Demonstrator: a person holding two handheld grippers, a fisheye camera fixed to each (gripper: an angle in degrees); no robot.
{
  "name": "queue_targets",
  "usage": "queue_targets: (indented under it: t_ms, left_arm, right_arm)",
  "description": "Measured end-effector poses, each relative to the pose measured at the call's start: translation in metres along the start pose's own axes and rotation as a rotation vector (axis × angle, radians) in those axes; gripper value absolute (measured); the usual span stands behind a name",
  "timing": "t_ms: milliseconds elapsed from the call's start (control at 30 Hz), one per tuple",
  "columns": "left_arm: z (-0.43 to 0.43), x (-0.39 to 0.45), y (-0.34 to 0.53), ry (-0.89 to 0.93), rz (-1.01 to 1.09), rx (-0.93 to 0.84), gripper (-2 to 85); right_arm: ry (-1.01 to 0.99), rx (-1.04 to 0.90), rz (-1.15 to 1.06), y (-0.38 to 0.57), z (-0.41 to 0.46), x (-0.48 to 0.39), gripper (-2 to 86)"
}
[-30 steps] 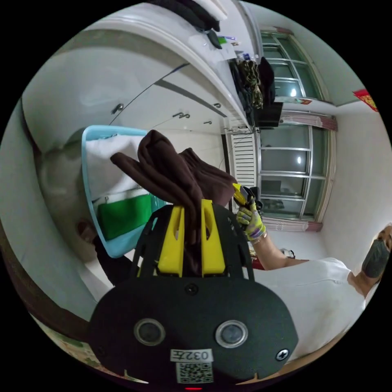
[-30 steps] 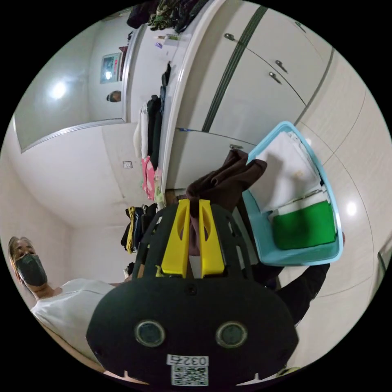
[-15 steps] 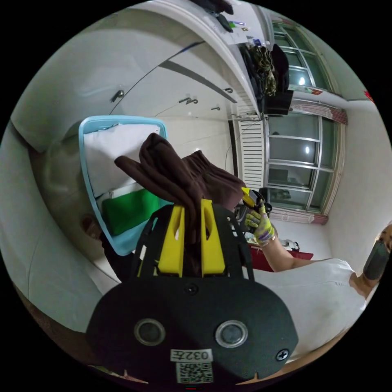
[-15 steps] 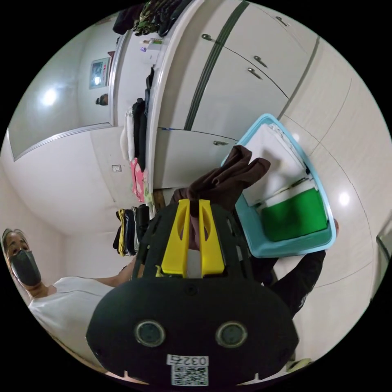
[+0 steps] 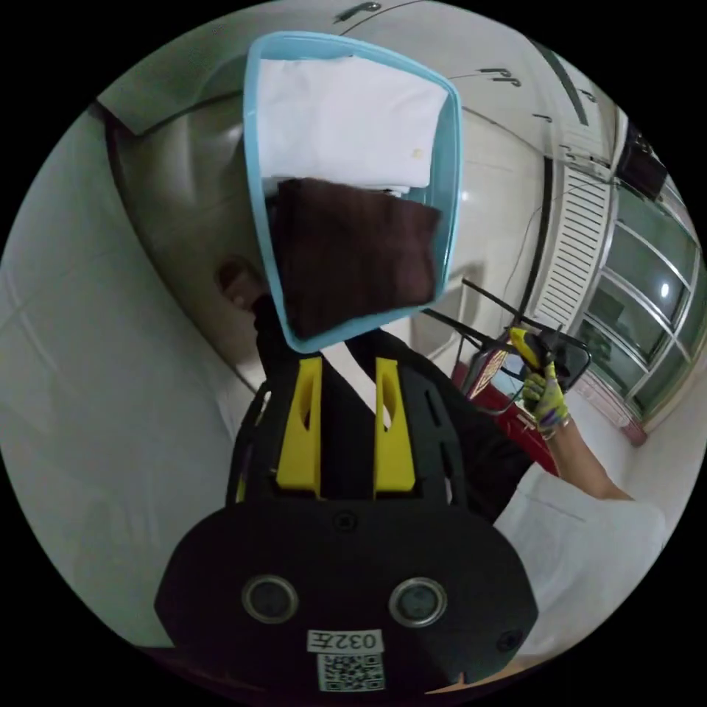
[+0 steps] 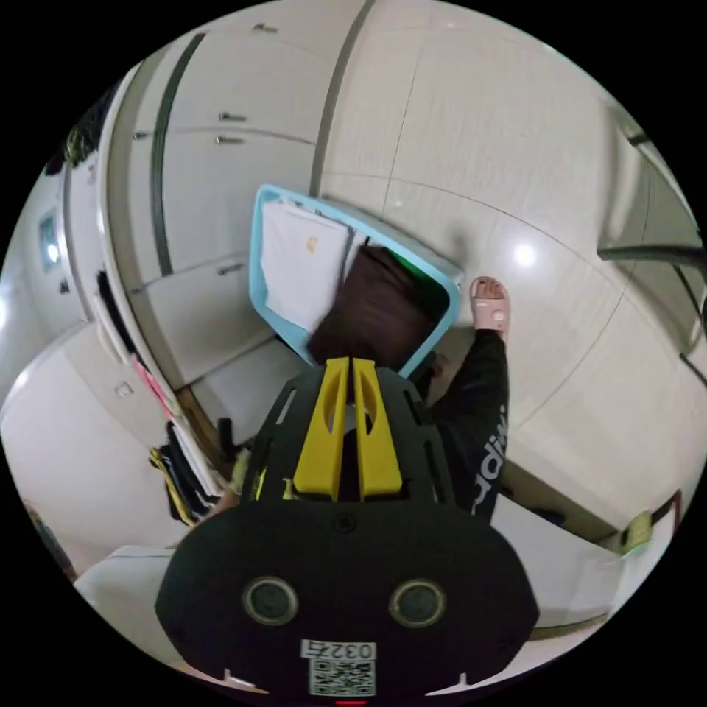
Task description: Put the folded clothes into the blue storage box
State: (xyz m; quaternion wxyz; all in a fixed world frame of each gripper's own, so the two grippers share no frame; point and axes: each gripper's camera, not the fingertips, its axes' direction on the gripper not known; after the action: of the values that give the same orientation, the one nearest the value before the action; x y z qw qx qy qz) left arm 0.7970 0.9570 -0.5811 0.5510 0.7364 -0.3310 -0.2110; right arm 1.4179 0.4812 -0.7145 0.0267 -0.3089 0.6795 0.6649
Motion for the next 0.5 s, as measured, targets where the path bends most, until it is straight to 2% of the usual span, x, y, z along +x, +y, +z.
queue_targets:
  t_ms: [67,200,300,400,500]
  left_arm:
    - [0.006,0.005,0.020,0.083,0.034,0.030,5.2]
    - [0.012,0.017,0.045,0.123,0.066,0.029,2.6]
    - [0.003,0.030,0.066,0.166,0.098,0.101,2.0]
    - [-0.015,0.048,0.094,0.206,0.158,0.218,1.8]
    - [-0.042,0.068,0.134,0.233,0.232,0.385,1.4]
  right_arm:
    - [-0.042,0.016,0.003,0.006,-0.012,0.005,0.7]
    - [-0.007,0.008,-0.072,0.006,-0.023,-0.007,0.5]
    - [-0.068,0.026,-0.128,0.002,-0.029,-0.023,0.7]
    - [-0.171,-0.009,-0.229,-0.002,-0.029,-0.052,1.0]
    - [-0.216,-0.108,-0.422,0.001,-0.020,-0.102,0.6]
